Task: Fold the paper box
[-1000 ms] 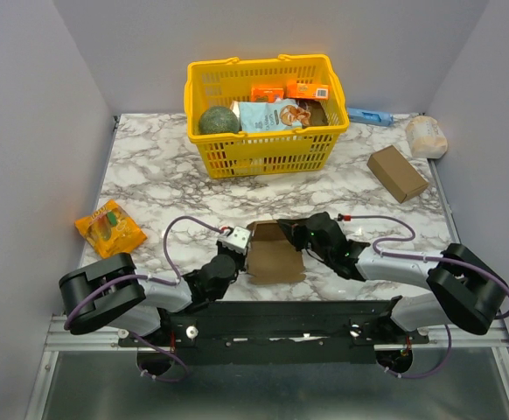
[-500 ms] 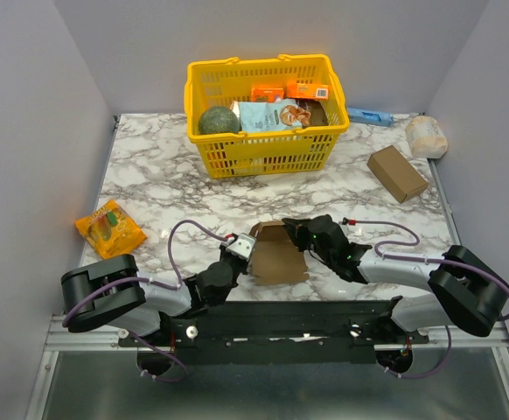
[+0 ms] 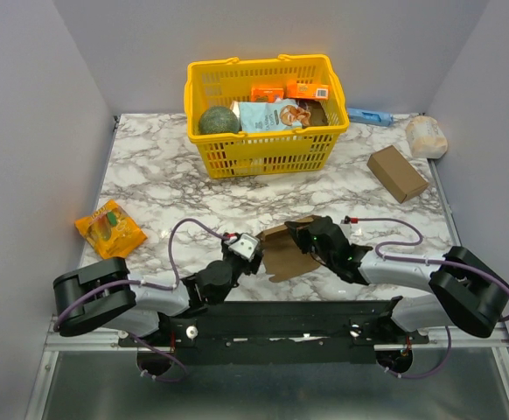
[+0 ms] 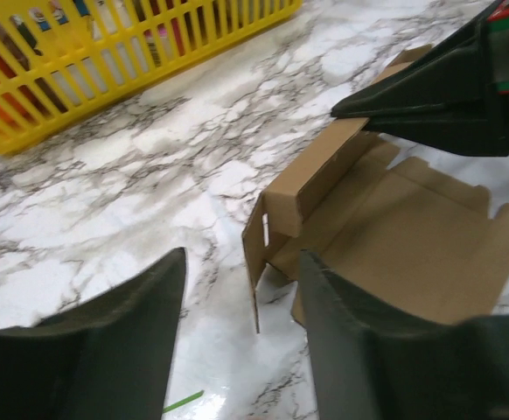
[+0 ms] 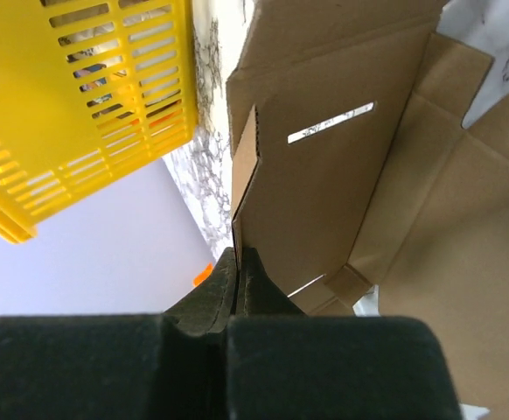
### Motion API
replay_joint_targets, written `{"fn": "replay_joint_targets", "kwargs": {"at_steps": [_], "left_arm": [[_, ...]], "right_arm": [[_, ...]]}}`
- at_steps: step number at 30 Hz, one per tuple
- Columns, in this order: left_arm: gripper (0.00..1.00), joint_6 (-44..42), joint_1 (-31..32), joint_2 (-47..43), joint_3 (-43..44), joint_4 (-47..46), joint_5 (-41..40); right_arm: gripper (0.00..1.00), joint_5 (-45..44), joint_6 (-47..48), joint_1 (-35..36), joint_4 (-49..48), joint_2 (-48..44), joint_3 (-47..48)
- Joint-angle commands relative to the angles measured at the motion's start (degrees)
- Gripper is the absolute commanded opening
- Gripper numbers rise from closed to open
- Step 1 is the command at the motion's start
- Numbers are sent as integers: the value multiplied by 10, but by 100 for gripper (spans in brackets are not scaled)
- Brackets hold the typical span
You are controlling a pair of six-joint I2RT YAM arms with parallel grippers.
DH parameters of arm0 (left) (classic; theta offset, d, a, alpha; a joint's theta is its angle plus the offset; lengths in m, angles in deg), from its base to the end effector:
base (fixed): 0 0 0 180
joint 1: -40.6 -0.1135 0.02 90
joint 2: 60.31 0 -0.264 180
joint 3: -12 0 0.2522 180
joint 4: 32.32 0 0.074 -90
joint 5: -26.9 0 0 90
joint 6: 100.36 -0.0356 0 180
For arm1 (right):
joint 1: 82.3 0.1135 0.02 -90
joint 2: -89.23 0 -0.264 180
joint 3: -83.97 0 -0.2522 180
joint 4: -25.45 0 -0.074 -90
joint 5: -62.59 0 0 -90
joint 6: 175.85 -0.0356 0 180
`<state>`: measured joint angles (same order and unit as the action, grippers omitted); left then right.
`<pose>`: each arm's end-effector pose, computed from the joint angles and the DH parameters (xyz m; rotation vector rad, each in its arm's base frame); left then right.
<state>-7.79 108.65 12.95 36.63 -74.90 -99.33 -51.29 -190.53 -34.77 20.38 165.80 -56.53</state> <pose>0.0991 -0.1895 0.1662 0.4703 1.6042 -0.4058 0.1796 0.1749 0.1618 1.3272 1.8772 1.1127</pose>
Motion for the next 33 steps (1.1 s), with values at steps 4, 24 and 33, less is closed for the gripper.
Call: {"fn": "replay_joint_targets", "kwargs": {"at_steps": [4,24,33], "left_arm": [[88,67,-12,-172,10,198,140],[95,242,-245,-75,63,390,295],[87,207,-242,-51,39,270,404]], "right_arm": [[0,-32,87,0,-56,2,-66],[0,-6,171,0,-183,2,-122],[0,-6,169,0,-178,9,-117]]}}
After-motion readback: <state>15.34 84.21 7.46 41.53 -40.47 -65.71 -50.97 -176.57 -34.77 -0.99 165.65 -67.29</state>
